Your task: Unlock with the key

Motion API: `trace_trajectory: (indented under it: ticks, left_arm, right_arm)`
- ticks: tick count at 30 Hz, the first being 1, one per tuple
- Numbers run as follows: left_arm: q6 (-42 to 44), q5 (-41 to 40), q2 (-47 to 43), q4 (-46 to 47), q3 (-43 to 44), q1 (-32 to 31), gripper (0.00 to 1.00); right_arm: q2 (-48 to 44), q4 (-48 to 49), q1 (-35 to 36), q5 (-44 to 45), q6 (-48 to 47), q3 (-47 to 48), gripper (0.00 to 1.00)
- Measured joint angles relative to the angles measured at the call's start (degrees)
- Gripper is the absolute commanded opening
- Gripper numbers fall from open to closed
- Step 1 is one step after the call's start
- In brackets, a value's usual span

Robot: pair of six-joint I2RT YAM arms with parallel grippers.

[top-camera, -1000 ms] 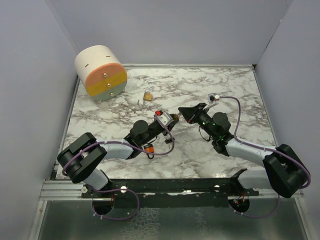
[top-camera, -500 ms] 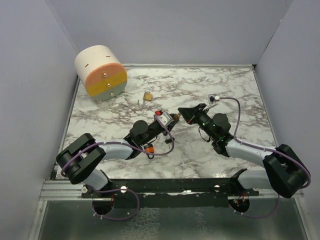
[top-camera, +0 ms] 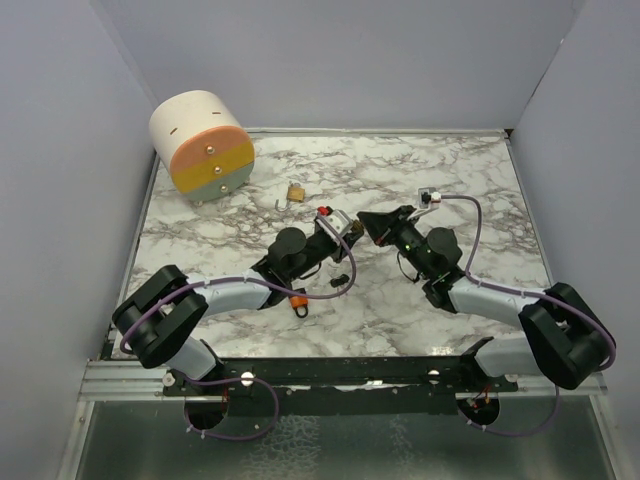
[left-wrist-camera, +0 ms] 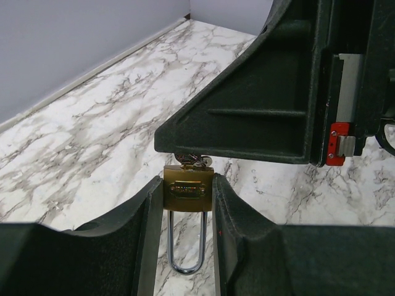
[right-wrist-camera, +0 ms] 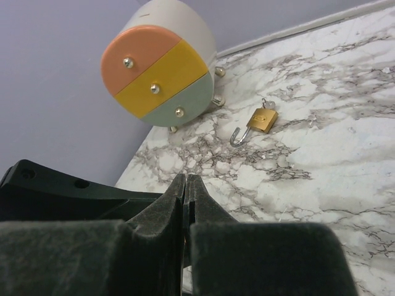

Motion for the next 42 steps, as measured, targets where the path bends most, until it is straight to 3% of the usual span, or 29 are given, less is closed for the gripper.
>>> trace_trajectory:
  ticks: [12, 19, 31, 42]
  left_arm:
    - [-0.9, -2.2, -0.3, -3.1, 0.2, 0.0, 0.00]
    - [-3.2, -6.2, -0.4, -17.5, 8.6, -0.4, 0.00]
    - [-9.6, -16.5, 4.9, -40.6, 26.3, -0.9, 0.00]
    - [-14.4, -21.9, 8.6, -48.9, 29.7, -0.8, 0.00]
  right_arm:
    - [1.9, 0.6, 0.0, -0.5, 0.1, 0.0, 0.01]
    - [2.1, -3.9, -0.8, 0.5, 0.4, 3.3, 0.01]
    - [2.7, -24.4, -1.5, 6.2, 3.6, 15.8, 0.01]
    - [6.4, -35.2, -1.3, 6.3, 6.5, 20.9, 0.01]
